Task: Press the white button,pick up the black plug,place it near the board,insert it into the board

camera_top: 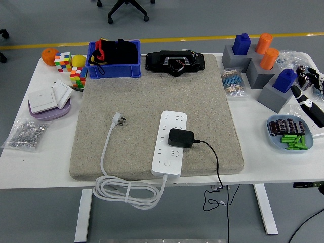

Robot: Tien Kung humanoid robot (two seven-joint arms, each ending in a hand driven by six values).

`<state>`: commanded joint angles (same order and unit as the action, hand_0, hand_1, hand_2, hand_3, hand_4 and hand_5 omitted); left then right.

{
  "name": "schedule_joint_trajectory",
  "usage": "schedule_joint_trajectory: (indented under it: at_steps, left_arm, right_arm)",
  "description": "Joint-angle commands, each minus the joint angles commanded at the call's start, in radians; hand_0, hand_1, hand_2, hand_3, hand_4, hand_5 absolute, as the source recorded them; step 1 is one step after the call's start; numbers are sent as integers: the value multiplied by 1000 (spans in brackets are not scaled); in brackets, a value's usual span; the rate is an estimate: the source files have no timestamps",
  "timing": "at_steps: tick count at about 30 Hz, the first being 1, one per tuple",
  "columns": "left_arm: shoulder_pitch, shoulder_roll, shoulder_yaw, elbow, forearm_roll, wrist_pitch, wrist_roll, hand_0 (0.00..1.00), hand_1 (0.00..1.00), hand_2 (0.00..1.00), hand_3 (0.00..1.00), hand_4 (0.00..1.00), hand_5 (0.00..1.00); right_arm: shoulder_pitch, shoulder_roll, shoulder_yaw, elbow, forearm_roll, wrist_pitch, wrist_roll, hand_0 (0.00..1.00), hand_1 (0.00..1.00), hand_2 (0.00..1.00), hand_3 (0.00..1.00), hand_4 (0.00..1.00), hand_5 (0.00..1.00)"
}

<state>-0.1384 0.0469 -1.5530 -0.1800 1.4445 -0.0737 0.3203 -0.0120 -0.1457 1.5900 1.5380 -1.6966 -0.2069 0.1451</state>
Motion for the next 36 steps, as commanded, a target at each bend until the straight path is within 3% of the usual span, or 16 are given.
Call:
schedule_joint_trajectory:
  at_steps: [12,13,14,19,20,36]
  left_arm:
    - [9,-2,-10,0,1,-1,3,775,711,668,731,647,541]
    - [12,-2,-3,0,-5,-2,2,775,711,668,731,648,542]
    - [13,-1,1,0,-8,-2,2,775,711,668,731,648,542]
    - [29,1,-1,0,25,-5,12,775,711,668,731,648,542]
    - [31,1,-2,0,32,-5,14,775,711,668,731,649,542]
    - [78,2,-25,0,63,-11,17,775,711,668,731,649,542]
  right_arm:
    - [-29,14,15,20,-5,18,0,929,877,851,863,998,834]
    - [-34,14,13,21,1,15,15,929,877,851,863,998,834]
    - [-37,13,12,22,4,13,25,909,832,831,813,998,770]
    - [-59,16,9,31,14,3,84,909,832,831,813,998,770]
    - [-64,18,9,34,16,2,90,893,820,818,784,974,689]
    - [-85,54,-21,18,55,-9,163,845,768,777,763,943,686]
